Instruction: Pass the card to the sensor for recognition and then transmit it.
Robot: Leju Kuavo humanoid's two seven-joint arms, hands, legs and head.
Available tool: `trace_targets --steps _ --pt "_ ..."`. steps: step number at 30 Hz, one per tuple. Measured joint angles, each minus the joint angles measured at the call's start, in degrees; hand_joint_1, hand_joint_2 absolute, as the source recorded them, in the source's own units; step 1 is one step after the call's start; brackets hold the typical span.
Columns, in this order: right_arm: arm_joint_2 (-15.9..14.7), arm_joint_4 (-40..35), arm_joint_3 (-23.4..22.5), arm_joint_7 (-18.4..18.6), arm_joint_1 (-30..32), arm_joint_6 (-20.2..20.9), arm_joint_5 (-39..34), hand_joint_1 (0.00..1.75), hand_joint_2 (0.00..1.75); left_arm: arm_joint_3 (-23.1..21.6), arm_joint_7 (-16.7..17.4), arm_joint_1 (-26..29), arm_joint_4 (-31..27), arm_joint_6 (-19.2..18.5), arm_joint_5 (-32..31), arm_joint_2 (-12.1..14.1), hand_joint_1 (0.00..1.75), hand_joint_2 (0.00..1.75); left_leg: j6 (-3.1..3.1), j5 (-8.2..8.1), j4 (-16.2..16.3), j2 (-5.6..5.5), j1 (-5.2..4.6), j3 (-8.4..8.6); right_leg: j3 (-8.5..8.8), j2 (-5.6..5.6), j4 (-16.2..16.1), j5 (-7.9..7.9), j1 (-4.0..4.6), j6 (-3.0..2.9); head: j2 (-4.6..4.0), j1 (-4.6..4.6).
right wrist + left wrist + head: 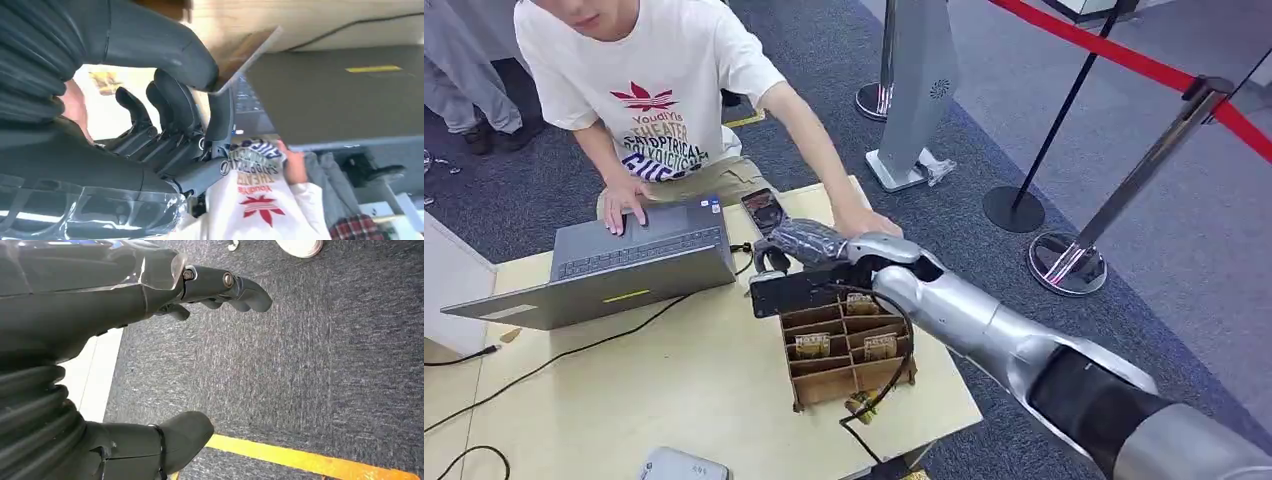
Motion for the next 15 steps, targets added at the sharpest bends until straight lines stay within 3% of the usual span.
trace_targets --steps 15 --pt "3.61 -2.99 -1.4 -0.37 -3.08 0.0 -3.92 1.64 1.75 -0.09 -0.85 -0.21 0.0 0.09 -2.36 -0.02 0.0 1.75 0.0 0.01 0.0 -0.01 0.0 0.01 0.0 -0.01 0.0 0.0 0.01 0.0 0.0 -0.02"
